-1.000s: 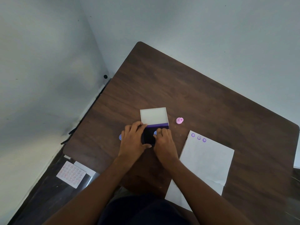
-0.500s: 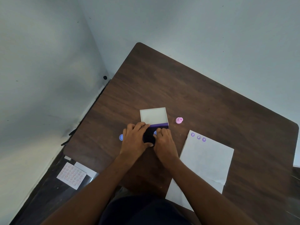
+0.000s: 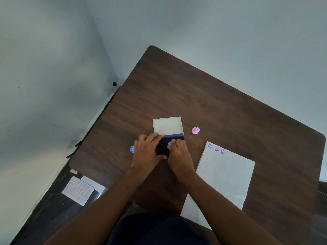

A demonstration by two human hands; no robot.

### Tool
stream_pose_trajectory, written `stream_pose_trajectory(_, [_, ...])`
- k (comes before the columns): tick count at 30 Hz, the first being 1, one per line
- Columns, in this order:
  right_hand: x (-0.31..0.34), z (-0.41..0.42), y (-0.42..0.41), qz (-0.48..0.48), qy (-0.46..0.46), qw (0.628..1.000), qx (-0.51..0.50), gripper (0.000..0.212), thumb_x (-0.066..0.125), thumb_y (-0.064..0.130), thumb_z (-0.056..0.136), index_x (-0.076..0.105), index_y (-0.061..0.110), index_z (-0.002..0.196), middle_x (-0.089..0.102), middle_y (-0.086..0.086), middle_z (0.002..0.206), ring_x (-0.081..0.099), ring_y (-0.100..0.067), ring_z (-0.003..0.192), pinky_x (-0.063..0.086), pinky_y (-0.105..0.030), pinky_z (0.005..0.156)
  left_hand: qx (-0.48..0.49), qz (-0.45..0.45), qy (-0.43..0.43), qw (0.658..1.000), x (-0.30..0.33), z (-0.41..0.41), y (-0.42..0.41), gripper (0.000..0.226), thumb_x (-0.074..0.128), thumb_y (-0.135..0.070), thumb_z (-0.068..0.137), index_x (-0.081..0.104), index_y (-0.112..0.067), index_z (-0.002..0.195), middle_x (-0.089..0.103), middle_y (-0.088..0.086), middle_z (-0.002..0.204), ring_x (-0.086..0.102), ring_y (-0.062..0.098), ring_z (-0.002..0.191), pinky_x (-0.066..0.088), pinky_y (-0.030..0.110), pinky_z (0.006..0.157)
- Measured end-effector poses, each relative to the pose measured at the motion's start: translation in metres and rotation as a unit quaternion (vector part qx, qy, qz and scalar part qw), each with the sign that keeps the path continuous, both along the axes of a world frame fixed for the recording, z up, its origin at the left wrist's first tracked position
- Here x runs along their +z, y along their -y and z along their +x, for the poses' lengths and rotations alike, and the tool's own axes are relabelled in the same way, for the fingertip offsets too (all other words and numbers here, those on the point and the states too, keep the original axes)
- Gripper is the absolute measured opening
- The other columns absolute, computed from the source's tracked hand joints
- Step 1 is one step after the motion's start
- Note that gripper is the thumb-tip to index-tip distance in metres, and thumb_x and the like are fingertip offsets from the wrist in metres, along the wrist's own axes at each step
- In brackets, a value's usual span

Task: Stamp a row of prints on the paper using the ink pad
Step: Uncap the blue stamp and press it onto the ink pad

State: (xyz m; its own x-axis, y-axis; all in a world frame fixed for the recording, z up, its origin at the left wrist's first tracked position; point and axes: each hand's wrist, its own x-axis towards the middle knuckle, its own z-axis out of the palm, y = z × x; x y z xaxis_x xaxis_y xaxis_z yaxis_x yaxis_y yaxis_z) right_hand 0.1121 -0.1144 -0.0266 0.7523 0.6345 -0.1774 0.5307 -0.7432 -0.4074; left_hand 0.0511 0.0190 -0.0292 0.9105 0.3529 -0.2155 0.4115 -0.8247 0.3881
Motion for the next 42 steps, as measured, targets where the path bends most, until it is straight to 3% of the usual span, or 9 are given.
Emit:
stream_pose_trajectory(8, [-0.003, -0.001, 0.0, -0.006, -0.009, 1.0, -0.005, 0.05, 0.08, 0.01, 0.074, 0.059, -0.005, 0.118, 0.066, -0.024, 0.113, 0.063, -0.037, 0.102, 0.051, -0.044, 0.093, 0.002, 0.0, 0.0, 1.0, 0.0, 0.0, 0.0, 0.081, 0.077, -0.057, 0.063, 0.048, -0.027, 0.132, 0.053, -0.003, 0.134, 0.048, 0.021, 0.107, 0.04, 0.035, 0.087])
stream_pose_trajectory(25, [0.002, 0.001, -0.004, -0.028, -0.039, 0.999, -0.014, 0.045, 0.066, 0.02, 0.089, 0.051, 0.007, 0.13, 0.055, -0.014, 0.133, 0.049, -0.026, 0.122, 0.039, -0.036, 0.108, -0.024, 0.021, -0.01, 0.999, 0.011, -0.001, 0.0, 0.082, 0.075, -0.057, 0.065, 0.047, -0.026, 0.135, 0.051, -0.002, 0.137, 0.045, 0.023, 0.11, 0.038, 0.036, 0.085])
stream_pose_trajectory(29, [0.017, -0.003, 0.011, 0.049, -0.055, 0.989, -0.128, 0.036, 0.066, 0.017, 0.089, 0.058, 0.002, 0.121, 0.063, -0.016, 0.12, 0.058, -0.027, 0.109, 0.046, -0.032, 0.096, -0.037, 0.034, -0.022, 0.998, 0.013, 0.001, 0.004, 0.084, 0.074, -0.056, 0.065, 0.046, -0.023, 0.136, 0.049, 0.002, 0.136, 0.044, 0.025, 0.114, 0.037, 0.038, 0.09])
stream_pose_trajectory(32, [0.028, -0.013, 0.039, 0.135, -0.071, 0.947, -0.282, 0.027, 0.063, 0.022, 0.091, 0.066, 0.005, 0.112, 0.071, -0.012, 0.107, 0.065, -0.019, 0.093, 0.044, -0.019, 0.083, -0.038, 0.041, -0.035, 0.998, 0.016, 0.003, 0.009, 0.086, 0.074, -0.055, 0.066, 0.041, -0.022, 0.138, 0.045, 0.005, 0.138, 0.04, 0.024, 0.12, 0.037, 0.038, 0.095])
stream_pose_trajectory(35, [0.032, -0.015, 0.075, 0.165, -0.077, 0.908, -0.378, 0.019, 0.067, 0.027, 0.088, 0.07, 0.011, 0.098, 0.071, -0.003, 0.09, 0.057, -0.005, 0.071, 0.043, -0.009, 0.072, -0.02, 0.033, -0.032, 0.999, 0.023, 0.006, 0.016, 0.088, 0.075, -0.055, 0.066, 0.038, -0.023, 0.14, 0.044, 0.007, 0.138, 0.04, 0.026, 0.121, 0.038, 0.042, 0.095])
stream_pose_trajectory(38, [0.034, -0.006, 0.111, 0.163, -0.077, 0.875, -0.45, 0.012, 0.071, 0.036, 0.084, 0.064, 0.026, 0.086, 0.063, 0.014, 0.077, 0.058, -0.002, 0.062, 0.042, -0.006, 0.059, -0.056, 0.024, 0.023, 0.998, 0.029, 0.011, 0.029, 0.074, 0.075, -0.051, 0.07, 0.047, -0.024, 0.133, 0.052, 0.005, 0.13, 0.046, 0.025, 0.114, 0.041, 0.04, 0.09])
stream_pose_trajectory(42, [0.033, 0.014, 0.147, 0.179, -0.071, 0.834, -0.517, 0.016, 0.071, 0.046, 0.081, 0.061, 0.033, 0.083, 0.063, 0.02, 0.075, 0.062, -0.003, 0.062, 0.039, -0.002, 0.047, -0.147, -0.03, 0.051, 0.987, 0.032, 0.032, 0.072, 0.047, 0.068, -0.044, 0.081, 0.059, -0.024, 0.123, 0.063, -0.001, 0.121, 0.055, 0.018, 0.111, 0.04, 0.032, 0.096])
